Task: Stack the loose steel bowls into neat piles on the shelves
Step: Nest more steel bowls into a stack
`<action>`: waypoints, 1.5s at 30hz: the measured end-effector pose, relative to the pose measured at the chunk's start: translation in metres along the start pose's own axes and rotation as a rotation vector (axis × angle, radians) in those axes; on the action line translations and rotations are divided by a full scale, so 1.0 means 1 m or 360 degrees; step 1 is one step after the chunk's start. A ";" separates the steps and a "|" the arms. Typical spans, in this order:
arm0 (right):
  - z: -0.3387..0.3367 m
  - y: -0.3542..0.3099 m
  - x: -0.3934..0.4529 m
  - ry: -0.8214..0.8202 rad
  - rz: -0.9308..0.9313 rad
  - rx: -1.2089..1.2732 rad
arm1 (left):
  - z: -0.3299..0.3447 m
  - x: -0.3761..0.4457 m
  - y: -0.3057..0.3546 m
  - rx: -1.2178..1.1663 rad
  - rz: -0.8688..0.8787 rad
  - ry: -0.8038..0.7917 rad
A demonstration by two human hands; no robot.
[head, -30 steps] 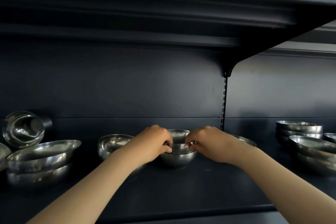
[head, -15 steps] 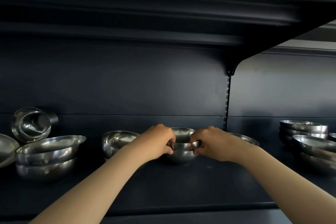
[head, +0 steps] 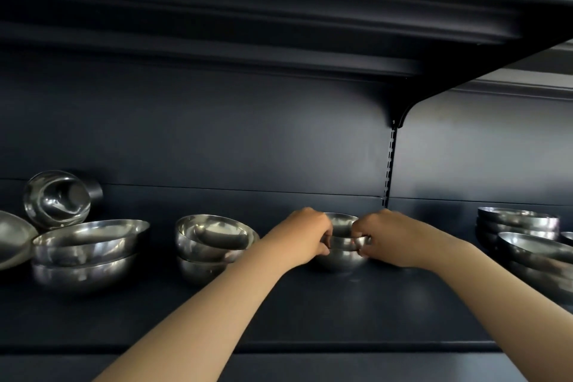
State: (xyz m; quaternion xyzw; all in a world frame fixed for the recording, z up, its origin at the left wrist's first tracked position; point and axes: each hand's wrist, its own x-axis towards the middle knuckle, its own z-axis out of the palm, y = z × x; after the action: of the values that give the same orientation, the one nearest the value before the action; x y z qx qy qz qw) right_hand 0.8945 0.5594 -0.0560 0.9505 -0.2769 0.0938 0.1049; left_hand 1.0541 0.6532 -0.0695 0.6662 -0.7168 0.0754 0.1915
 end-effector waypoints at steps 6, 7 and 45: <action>-0.020 -0.049 0.006 0.0291 -0.0164 0.0227 | -0.048 -0.044 -0.030 0.0154 -0.0008 0.0263; -0.023 -0.063 0.008 0.0309 -0.0220 0.0279 | -0.061 -0.058 -0.043 0.0192 -0.0043 0.0284; -0.021 -0.174 0.037 0.0140 -0.0215 0.0223 | -0.081 -0.129 -0.148 0.0054 0.0272 0.0065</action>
State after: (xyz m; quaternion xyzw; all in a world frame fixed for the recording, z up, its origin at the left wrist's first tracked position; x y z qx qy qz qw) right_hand 1.0180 0.6891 -0.0530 0.9669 -0.2002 0.1474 0.0565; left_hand 1.2188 0.7875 -0.0651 0.6042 -0.7655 0.1171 0.1876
